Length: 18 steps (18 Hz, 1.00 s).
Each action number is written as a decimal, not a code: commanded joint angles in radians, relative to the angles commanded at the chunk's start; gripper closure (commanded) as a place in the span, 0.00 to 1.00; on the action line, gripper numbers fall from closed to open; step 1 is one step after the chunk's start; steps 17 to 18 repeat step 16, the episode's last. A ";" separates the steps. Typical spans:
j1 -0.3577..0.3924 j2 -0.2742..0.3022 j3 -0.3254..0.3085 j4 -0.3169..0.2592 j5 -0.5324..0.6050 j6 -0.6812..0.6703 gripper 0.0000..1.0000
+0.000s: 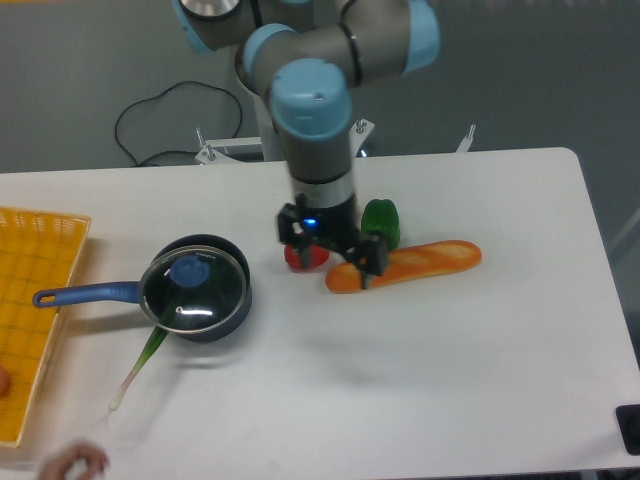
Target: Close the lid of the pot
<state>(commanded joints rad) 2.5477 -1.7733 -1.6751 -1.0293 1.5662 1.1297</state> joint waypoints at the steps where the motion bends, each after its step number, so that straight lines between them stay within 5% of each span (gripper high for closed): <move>1: 0.020 0.000 0.000 -0.003 0.002 0.083 0.00; 5: 0.092 -0.011 -0.006 -0.006 0.002 0.272 0.00; 11: 0.268 -0.034 0.049 -0.153 0.003 0.583 0.00; 18: 0.359 -0.086 0.115 -0.189 0.008 0.679 0.00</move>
